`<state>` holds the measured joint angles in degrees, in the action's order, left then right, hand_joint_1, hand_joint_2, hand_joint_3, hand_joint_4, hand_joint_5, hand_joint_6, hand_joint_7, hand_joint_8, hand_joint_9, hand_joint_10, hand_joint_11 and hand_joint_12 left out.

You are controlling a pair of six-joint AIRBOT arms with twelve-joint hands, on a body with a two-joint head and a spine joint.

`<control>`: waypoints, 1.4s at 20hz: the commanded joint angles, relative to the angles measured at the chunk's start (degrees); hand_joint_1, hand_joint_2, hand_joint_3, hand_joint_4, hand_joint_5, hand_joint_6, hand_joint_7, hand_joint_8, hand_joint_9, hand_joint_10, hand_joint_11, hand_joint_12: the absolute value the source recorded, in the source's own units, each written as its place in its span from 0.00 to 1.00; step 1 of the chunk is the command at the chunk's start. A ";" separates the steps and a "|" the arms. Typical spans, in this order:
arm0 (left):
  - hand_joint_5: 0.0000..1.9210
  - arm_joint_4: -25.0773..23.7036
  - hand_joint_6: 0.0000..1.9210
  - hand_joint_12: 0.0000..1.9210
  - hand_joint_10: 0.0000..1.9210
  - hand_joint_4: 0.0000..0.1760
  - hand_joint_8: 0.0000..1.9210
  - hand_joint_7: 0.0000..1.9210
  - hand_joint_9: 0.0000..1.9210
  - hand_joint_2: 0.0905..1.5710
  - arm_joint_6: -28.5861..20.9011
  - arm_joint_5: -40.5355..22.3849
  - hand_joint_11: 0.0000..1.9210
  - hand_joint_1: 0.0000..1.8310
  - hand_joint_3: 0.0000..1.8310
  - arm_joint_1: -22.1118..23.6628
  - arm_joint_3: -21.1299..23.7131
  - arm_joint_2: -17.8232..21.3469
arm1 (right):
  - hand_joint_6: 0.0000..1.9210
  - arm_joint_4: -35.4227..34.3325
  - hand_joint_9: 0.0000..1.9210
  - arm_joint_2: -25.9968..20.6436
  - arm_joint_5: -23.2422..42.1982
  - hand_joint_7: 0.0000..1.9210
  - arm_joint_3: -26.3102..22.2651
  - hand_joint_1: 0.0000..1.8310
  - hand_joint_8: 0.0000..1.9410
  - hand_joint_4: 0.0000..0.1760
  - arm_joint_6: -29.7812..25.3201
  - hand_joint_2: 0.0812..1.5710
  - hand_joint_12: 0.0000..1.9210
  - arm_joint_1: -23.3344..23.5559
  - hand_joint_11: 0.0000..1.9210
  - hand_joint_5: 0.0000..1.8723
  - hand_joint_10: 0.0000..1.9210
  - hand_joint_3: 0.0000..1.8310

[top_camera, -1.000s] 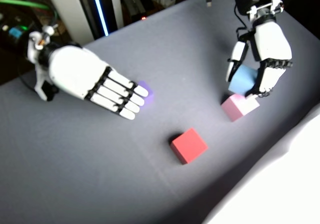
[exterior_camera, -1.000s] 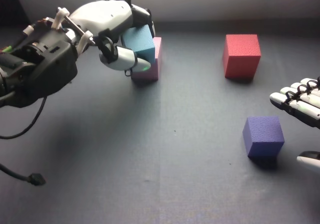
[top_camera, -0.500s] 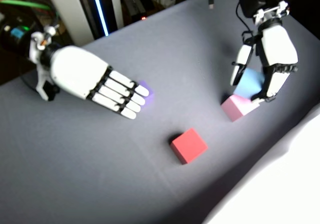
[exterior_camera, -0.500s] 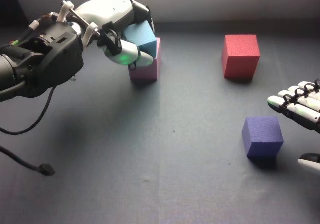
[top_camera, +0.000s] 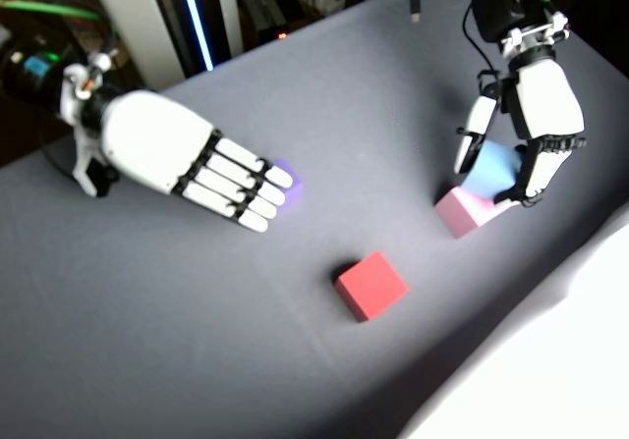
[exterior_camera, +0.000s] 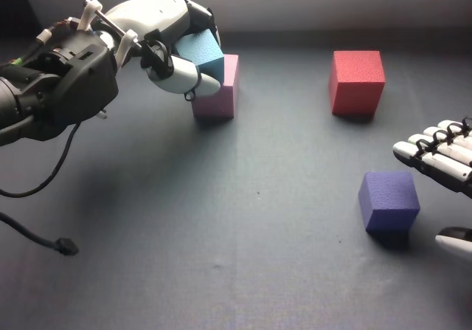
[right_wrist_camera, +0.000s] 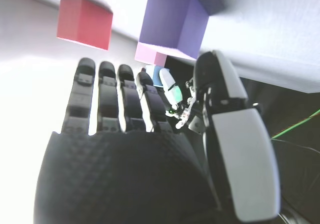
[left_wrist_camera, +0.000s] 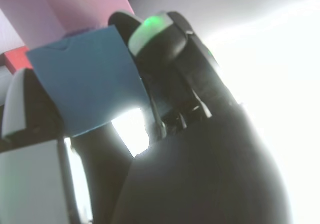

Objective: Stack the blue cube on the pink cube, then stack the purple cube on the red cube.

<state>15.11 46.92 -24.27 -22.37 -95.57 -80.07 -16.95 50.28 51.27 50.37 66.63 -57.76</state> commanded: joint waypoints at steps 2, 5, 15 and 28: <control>0.42 0.20 0.65 1.00 1.00 0.00 1.00 0.51 0.59 0.75 -0.09 -6.46 0.63 0.61 0.00 0.35 -0.26 0.74 | 0.00 0.62 0.00 0.14 6.32 0.00 0.23 0.38 0.00 0.00 -0.40 0.83 0.00 0.24 0.00 0.00 0.00 0.00; 0.41 0.34 0.67 1.00 1.00 0.00 1.00 0.46 0.55 0.76 -0.09 -6.63 0.59 0.60 0.00 0.19 -0.28 0.82 | 0.00 0.68 0.00 0.24 6.31 0.00 0.23 0.39 0.00 0.00 -0.49 0.84 0.00 0.24 0.00 0.00 0.00 0.00; 0.41 0.67 0.67 1.00 1.00 0.00 1.00 0.49 0.62 0.76 -0.09 -6.30 0.67 0.60 0.00 0.57 -0.38 0.95 | 0.00 0.78 0.00 0.45 6.21 0.00 0.27 0.40 0.00 0.00 -0.71 0.84 0.00 0.23 0.00 0.00 0.00 0.00; 0.28 0.65 0.72 1.00 0.83 0.00 0.78 0.42 0.40 0.81 -0.66 -5.23 0.40 0.64 0.00 -0.43 -1.28 -0.39 | 0.00 0.84 0.00 0.62 6.16 0.00 0.38 0.38 0.00 0.00 -0.80 0.84 0.00 0.24 0.00 0.00 0.00 0.00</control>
<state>16.03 46.39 -24.01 -22.92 -96.49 -80.51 -16.69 50.92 51.11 50.54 66.04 -57.76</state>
